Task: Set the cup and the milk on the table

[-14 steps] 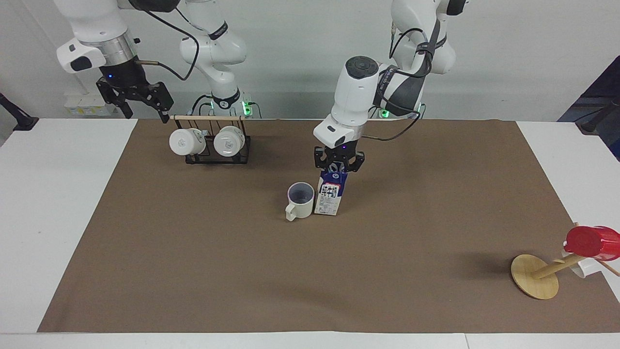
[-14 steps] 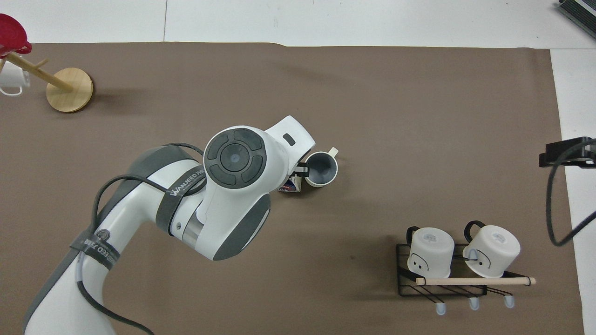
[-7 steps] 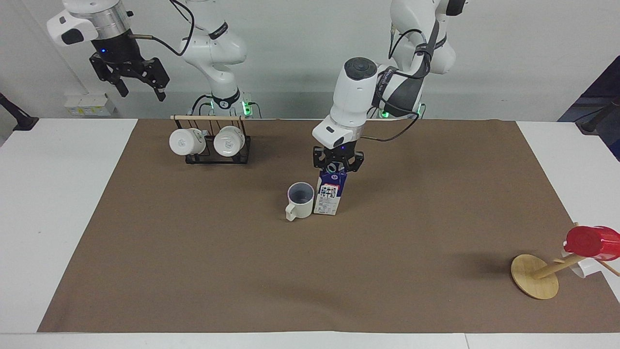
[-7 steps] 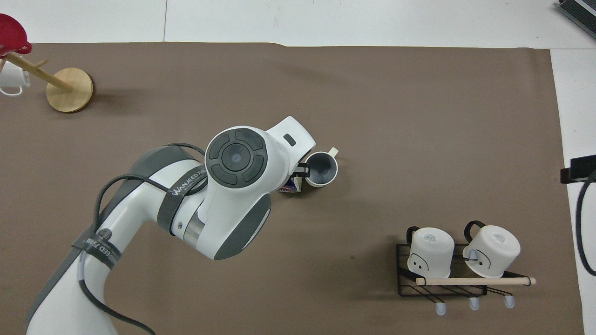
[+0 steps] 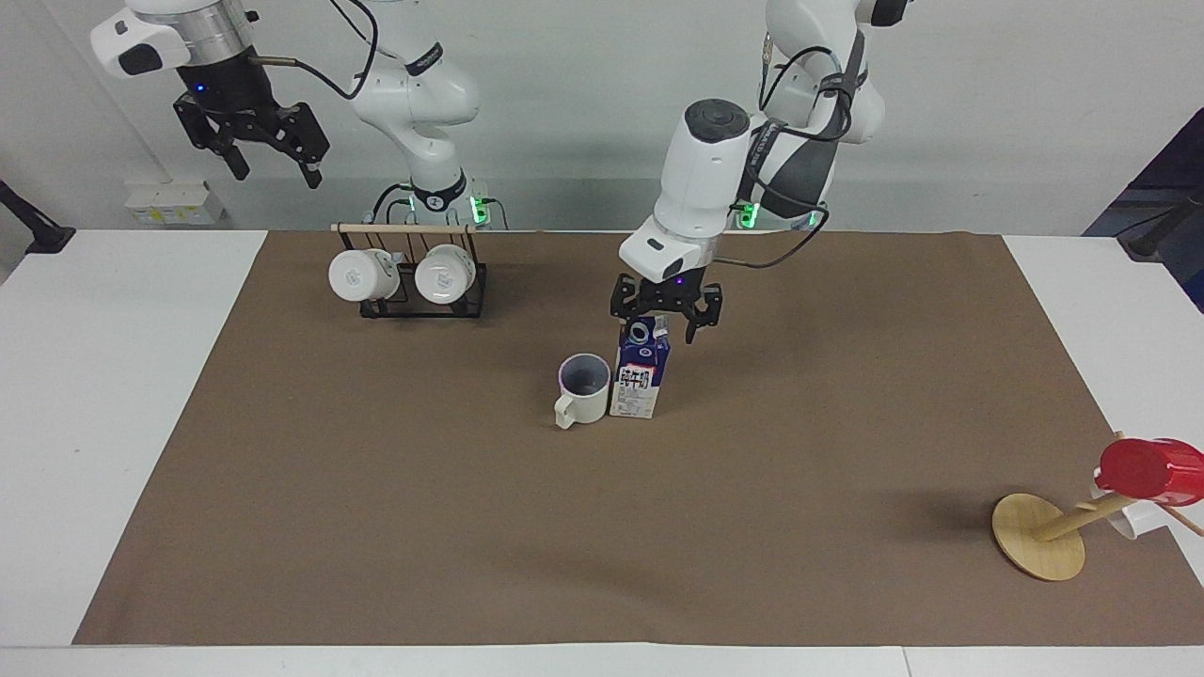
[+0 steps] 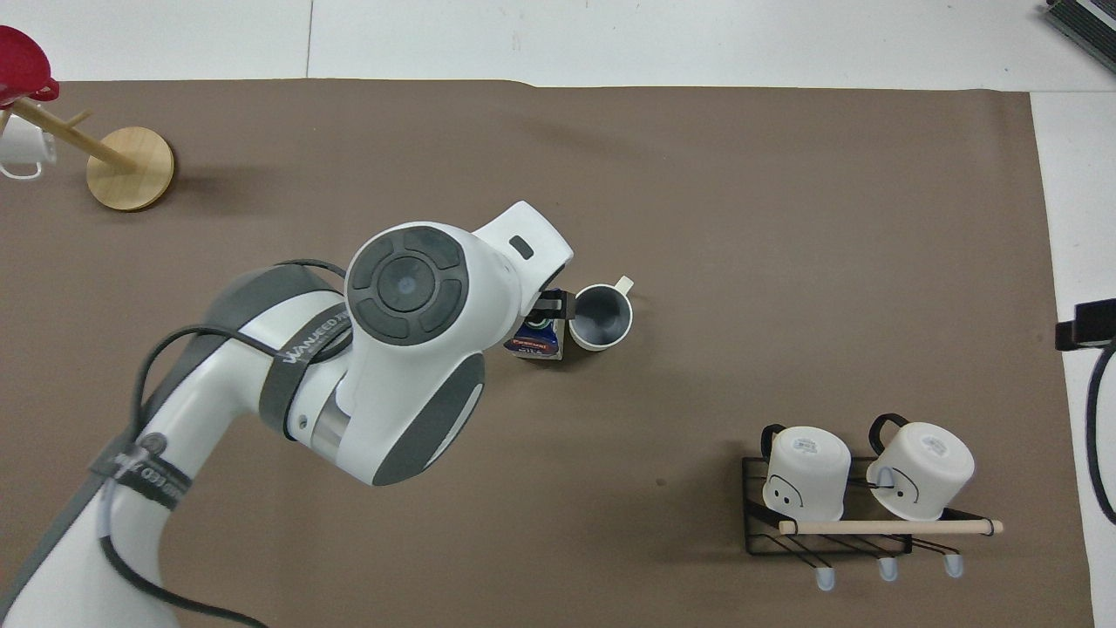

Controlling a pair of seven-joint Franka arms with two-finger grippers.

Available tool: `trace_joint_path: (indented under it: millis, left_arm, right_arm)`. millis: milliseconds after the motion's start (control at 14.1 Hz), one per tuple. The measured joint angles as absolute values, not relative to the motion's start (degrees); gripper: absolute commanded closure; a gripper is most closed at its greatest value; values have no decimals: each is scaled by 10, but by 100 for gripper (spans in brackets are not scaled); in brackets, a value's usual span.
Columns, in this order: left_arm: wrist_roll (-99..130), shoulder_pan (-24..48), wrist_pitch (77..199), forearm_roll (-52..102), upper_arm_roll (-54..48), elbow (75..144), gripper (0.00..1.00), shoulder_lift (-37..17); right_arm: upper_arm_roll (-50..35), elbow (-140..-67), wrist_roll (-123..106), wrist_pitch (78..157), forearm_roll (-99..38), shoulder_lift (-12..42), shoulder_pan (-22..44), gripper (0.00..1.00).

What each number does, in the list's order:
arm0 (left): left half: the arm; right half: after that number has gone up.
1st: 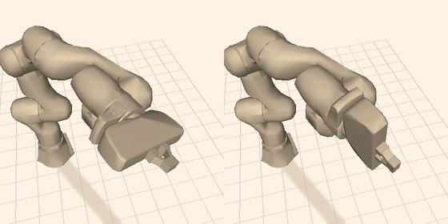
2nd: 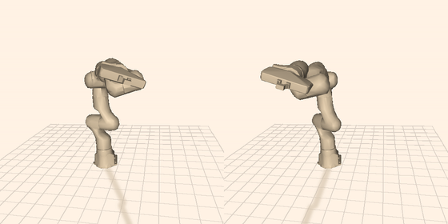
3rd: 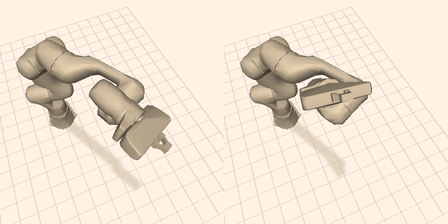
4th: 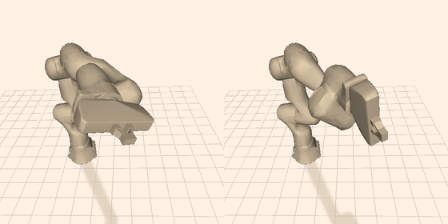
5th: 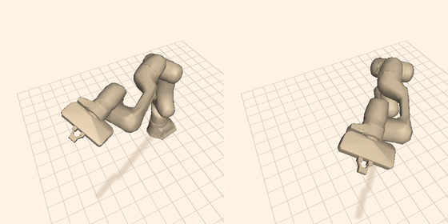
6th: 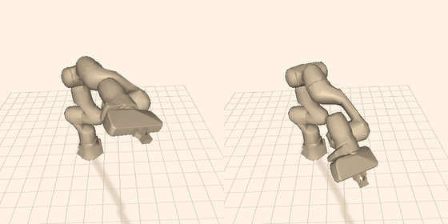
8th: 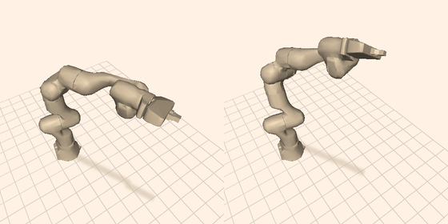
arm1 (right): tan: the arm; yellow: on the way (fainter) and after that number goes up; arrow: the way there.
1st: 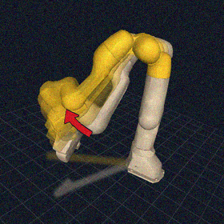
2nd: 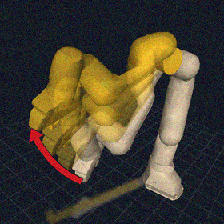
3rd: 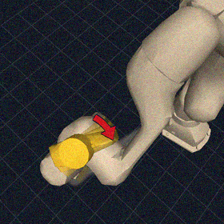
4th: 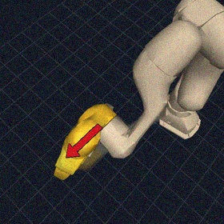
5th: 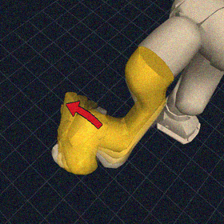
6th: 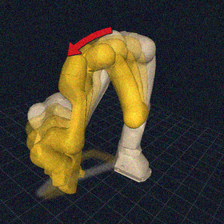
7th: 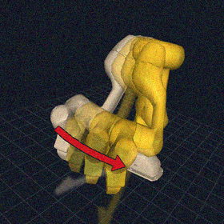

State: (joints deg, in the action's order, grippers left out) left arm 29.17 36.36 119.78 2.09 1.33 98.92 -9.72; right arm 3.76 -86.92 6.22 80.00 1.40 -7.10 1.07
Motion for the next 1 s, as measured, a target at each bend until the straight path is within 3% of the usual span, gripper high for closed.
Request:
trace_joint_path:
  millis: [427,711,995]
  left_arm:
    - [194,264,1082,21,20,987,0,9]
    - [74,174,1050,21,22,982,0,41]
    - [0,110,961,21,23,922,0,53]
  right_arm:
    - [38,-869,62,800,14,-71,11,0]
    - [37,-873,60,800,14,-71,11,0]
    - [37,-875,48,800,14,-72,11,0]
